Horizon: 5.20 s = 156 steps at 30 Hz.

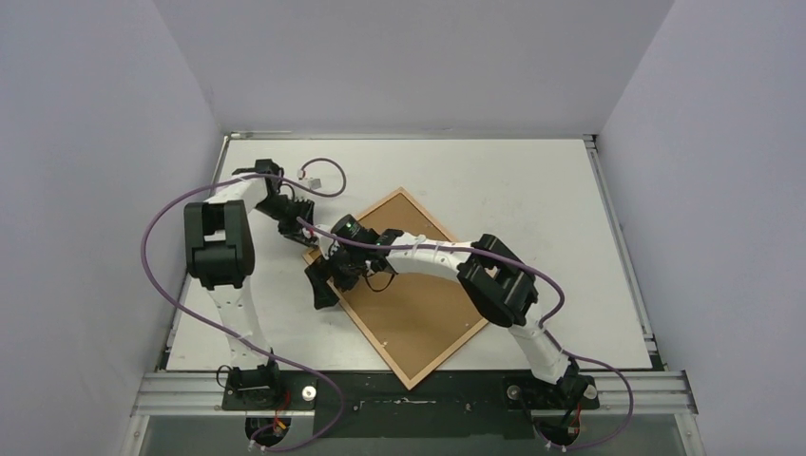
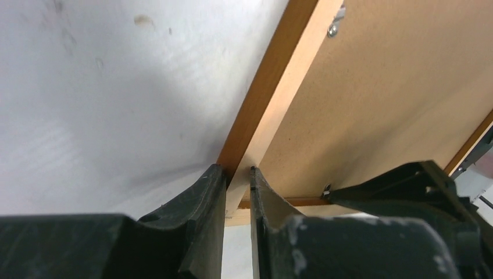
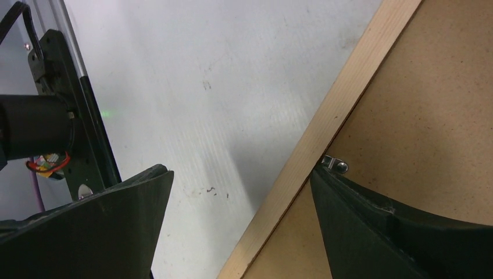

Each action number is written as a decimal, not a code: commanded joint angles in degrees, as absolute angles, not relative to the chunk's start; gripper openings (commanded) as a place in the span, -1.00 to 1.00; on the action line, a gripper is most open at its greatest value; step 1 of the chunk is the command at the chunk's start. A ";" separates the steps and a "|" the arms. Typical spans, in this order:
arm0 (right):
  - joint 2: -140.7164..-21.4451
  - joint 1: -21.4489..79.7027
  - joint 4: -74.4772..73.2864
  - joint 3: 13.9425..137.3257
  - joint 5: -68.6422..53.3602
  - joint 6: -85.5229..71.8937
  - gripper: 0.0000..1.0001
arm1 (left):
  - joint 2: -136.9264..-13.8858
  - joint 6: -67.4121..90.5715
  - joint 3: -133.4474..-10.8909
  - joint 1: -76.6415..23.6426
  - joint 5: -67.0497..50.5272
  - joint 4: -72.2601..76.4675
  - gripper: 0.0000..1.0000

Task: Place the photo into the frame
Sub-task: Install the photo frame at the center of the board, then adjust the photo frame at the center of the board.

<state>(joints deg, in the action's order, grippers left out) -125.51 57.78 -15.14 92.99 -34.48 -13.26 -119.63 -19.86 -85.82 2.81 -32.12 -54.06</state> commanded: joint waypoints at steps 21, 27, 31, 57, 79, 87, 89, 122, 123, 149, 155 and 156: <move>-101.32 24.68 -4.96 72.00 -22.85 -17.10 0.79 | -104.44 -18.92 -72.78 6.37 -30.30 -55.70 -0.59; -98.84 18.56 -2.04 63.40 -21.97 -20.36 0.79 | -106.78 -15.17 -68.56 2.77 -25.67 -48.31 -0.61; -97.89 16.97 2.56 57.75 -25.68 -22.92 0.79 | -109.03 -11.80 -69.83 1.00 -25.21 -44.57 -0.63; -77.45 23.06 -2.87 38.63 -26.02 -30.55 0.79 | -124.82 -2.51 -91.07 -3.74 -26.77 -43.78 -0.64; -102.81 19.38 2.54 59.39 -28.85 -30.63 0.80 | -114.15 -16.63 -75.35 -3.68 -37.16 -48.23 -0.67; -115.92 19.70 -3.45 80.06 -31.75 -31.09 0.80 | -111.88 -20.34 -72.22 -5.54 -37.72 -48.62 -0.67; -115.57 19.41 -5.72 82.92 -31.97 -30.25 0.80 | -111.64 -20.97 -71.85 -4.89 -37.70 -48.89 -0.67; -128.24 23.24 -11.74 99.06 -26.75 -34.70 0.79 | -107.00 -27.39 -65.00 -11.64 -35.34 -48.86 -0.77; -129.71 24.11 -11.38 101.35 -27.21 -35.63 0.80 | -107.15 -27.02 -65.14 -11.96 -35.62 -48.78 -0.77; -106.58 19.97 -18.12 91.61 -10.20 -31.28 0.80 | -107.47 -29.90 -84.93 6.02 -45.96 -65.76 -0.54; -82.83 18.47 -15.64 60.55 0.95 -39.17 0.79 | -113.74 -19.96 -84.63 7.50 -37.14 -53.69 -0.61; -80.63 18.36 -16.74 58.17 0.51 -39.70 0.80 | -114.51 -19.28 -84.95 7.55 -37.05 -53.18 -0.61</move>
<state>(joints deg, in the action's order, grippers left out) -89.52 18.15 -14.37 68.79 -6.50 -35.38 -111.02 -24.99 -84.12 7.25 -41.32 -61.12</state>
